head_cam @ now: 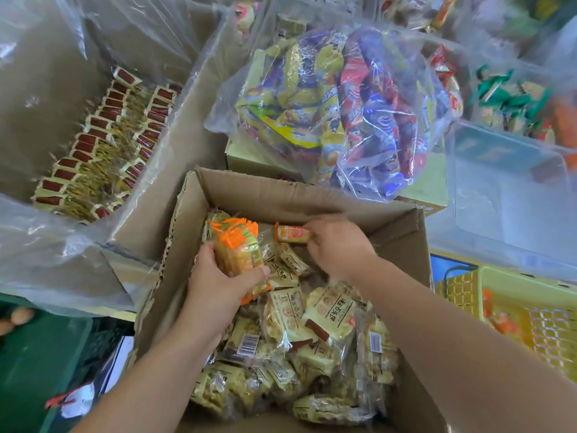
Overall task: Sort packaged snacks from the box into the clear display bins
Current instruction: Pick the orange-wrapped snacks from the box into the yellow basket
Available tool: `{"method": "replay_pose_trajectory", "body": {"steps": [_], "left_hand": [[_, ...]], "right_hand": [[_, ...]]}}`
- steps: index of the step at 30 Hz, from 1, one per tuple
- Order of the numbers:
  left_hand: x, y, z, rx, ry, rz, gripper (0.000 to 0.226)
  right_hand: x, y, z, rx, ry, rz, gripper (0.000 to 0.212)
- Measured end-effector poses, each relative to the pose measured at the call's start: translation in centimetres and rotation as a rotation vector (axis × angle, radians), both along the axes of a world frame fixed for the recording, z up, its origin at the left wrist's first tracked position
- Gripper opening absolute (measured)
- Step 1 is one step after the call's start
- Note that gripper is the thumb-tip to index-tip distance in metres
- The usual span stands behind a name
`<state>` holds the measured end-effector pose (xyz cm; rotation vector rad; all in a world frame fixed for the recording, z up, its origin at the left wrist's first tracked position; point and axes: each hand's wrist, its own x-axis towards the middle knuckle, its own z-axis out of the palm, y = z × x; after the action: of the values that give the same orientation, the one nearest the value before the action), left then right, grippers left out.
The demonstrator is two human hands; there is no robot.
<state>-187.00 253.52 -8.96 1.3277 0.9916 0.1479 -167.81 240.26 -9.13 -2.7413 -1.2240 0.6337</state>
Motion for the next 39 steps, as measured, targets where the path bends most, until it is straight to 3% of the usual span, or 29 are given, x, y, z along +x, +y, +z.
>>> {"method": "replay_pose_trajectory", "body": {"steps": [5, 9, 13, 17, 21, 31, 39], "left_hand": [[-0.2, 0.0, -0.6, -0.063, -0.025, 0.014, 0.064], [-0.3, 0.5, -1.0, -0.122, -0.047, 0.051, 0.073], [-0.4, 0.7, -1.1, -0.149, -0.059, 0.06, 0.067], [-0.6, 0.8, -1.0, -0.169, -0.082, 0.079, 0.067], [-0.9, 0.8, -1.0, -0.17, -0.104, 0.094, 0.083], [-0.6, 0.9, -1.0, -0.179, -0.136, 0.105, 0.088], [-0.6, 0.8, -1.1, -0.184, -0.138, 0.095, 0.079]], "right_hand": [[1.2, -0.7, -2.5, -0.278, 0.01, 0.044, 0.049], [1.5, -0.9, -3.5, -0.207, -0.14, -0.137, 0.039], [2.0, -0.3, -3.8, -0.313, -0.094, -0.206, 0.021], [1.8, 0.3, -4.4, -0.467, -0.005, -0.159, 0.045], [0.6, -0.1, -5.8, -0.498, -0.097, -0.131, 0.05], [0.3, -1.9, -5.2, -0.28, -0.102, -0.009, 0.054], [0.7, 1.4, -4.5, 0.129, 0.092, -0.005, 0.048]]}}
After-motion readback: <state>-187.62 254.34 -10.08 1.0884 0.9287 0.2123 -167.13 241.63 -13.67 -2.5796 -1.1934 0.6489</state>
